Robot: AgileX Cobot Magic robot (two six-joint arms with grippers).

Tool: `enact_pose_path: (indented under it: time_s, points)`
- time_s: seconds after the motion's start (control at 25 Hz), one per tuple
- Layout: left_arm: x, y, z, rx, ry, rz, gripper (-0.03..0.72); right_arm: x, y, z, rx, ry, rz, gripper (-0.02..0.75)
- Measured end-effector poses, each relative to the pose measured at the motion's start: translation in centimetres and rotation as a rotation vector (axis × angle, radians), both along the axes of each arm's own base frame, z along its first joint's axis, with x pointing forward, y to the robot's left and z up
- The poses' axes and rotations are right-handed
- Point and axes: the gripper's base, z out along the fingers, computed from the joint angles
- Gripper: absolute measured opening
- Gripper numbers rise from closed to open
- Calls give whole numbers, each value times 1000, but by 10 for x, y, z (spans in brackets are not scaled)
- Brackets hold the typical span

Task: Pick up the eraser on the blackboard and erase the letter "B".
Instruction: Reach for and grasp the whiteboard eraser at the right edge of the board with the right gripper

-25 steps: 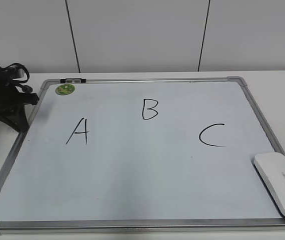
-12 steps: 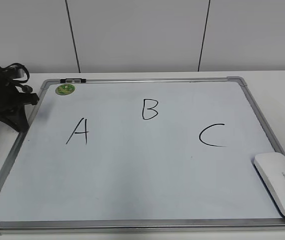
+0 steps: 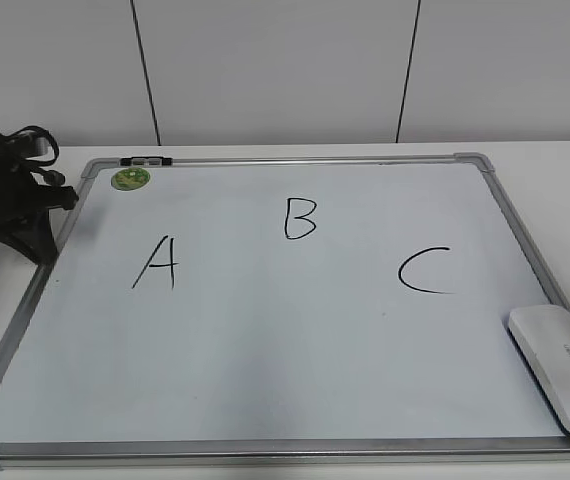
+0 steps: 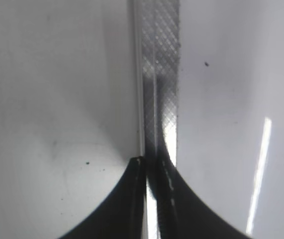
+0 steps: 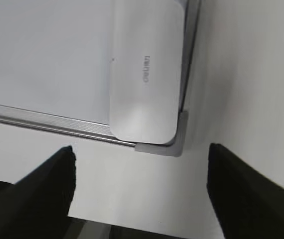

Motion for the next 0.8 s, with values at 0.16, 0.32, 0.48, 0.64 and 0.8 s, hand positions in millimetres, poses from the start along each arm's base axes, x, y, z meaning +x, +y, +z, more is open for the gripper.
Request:
enact_pose_path:
  time_s: [0.16, 0.32, 0.48, 0.64, 0.8]
  points:
    - [0, 0, 0, 0, 0, 0, 37, 23, 5, -27, 2, 81, 14, 647]
    - [0, 0, 0, 0, 0, 0, 37, 44, 6, -51, -4, 127, 10, 660]
    - [0, 0, 0, 0, 0, 0, 37, 67, 7, -67, -6, 129, 3, 661]
    - [0, 0, 0, 0, 0, 0, 37, 86, 8, -77, -8, 137, 1, 661]
    - [0, 0, 0, 0, 0, 0, 37, 97, 8, -89, -10, 167, 1, 661]
